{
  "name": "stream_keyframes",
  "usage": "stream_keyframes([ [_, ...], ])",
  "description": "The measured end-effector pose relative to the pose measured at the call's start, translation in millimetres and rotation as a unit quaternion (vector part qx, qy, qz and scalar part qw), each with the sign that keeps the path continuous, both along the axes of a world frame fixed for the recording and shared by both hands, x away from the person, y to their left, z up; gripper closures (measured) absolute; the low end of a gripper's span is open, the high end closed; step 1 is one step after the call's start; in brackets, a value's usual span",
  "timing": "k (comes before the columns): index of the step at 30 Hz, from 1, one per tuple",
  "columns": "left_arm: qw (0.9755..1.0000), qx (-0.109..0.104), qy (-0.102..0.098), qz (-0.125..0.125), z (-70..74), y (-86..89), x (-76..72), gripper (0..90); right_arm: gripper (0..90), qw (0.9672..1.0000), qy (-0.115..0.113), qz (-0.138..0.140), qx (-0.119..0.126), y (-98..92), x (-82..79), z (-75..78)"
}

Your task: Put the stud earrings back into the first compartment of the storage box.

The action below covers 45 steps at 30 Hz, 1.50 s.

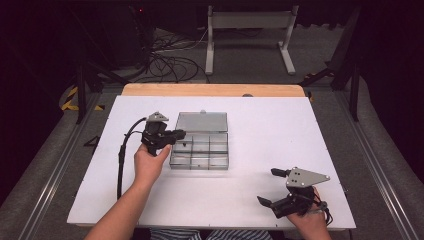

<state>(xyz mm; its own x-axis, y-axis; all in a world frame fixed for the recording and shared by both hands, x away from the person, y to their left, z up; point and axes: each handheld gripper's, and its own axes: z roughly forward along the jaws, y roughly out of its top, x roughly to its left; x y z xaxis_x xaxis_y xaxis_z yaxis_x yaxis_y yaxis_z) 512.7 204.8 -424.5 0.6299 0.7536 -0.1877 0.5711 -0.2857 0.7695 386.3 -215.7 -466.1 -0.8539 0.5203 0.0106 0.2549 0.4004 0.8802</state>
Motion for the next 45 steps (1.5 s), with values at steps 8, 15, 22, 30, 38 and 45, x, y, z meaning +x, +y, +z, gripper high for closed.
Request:
stream_keyframes([
  [8,0.9995,0.019,0.009,0.022,-14.7,-1.2,13.3,81.1,1.6,1.0000,0.002,0.000,0.001,-0.3,0.4,-0.4],
  [15,0.9984,0.040,0.023,0.033,-25.4,-3.3,21.3,81.0,1.6,1.0000,0.002,0.000,0.002,-0.9,0.6,-0.5],
  [22,0.9974,0.054,0.035,0.032,-29.1,-5.1,22.2,80.8,1.6,1.0000,0.003,0.000,0.002,-1.0,0.7,-0.6],
  [30,0.9978,0.054,0.030,0.023,-27.5,-4.8,21.3,70.4,1.6,1.0000,0.003,0.001,0.002,-1.0,0.5,-0.6],
  [38,0.9999,0.016,-0.007,0.000,-8.5,-2.7,6.0,54.4,1.6,1.0000,0.005,0.000,0.001,-1.2,1.8,-1.3],
  [45,0.9990,-0.008,-0.038,-0.020,12.2,-0.3,-15.3,47.9,1.6,1.0000,0.005,-0.001,0.001,-1.0,1.8,-1.5],
])
